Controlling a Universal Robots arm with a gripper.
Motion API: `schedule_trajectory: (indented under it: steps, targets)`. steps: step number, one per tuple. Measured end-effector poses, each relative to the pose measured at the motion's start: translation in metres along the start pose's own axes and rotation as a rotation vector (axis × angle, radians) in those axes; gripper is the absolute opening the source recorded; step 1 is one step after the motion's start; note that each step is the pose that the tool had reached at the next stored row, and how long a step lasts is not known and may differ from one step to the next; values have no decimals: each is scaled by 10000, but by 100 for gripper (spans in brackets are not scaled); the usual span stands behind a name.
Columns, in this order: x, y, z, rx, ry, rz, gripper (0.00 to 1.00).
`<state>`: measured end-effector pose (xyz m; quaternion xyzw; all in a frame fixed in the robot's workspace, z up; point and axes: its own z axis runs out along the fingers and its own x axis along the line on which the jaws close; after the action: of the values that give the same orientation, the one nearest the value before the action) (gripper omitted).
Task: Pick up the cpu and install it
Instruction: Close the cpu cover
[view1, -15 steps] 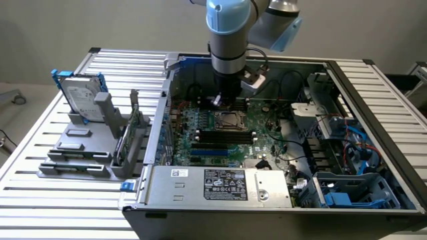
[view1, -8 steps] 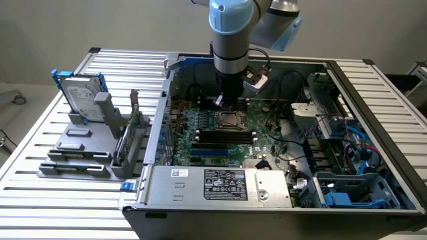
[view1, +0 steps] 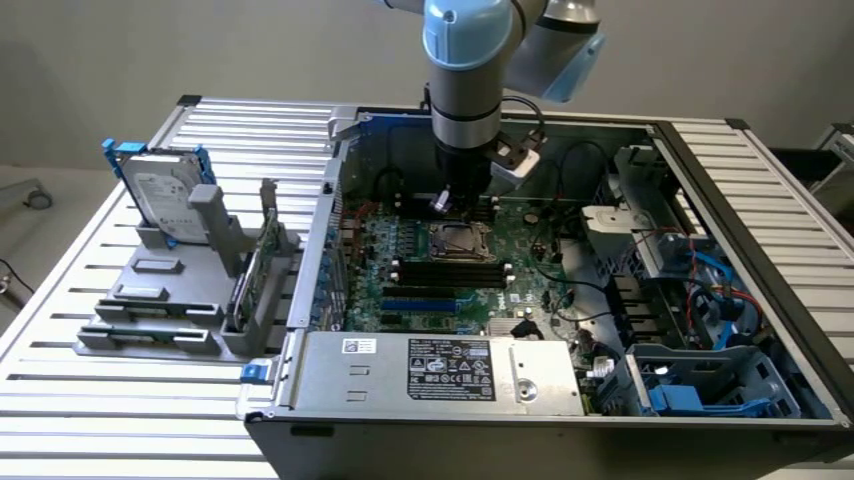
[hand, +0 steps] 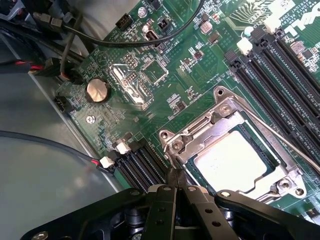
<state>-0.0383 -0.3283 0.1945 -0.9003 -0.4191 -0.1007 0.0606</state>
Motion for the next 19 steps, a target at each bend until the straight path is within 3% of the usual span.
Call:
schedule_trajectory:
  steps: [10,15,19]
  targets:
    - [17,20,4,5,10,3,11]
    - [23,22,-11,48,64,12,11]
    - [40,21,-91,93,113,36,11]
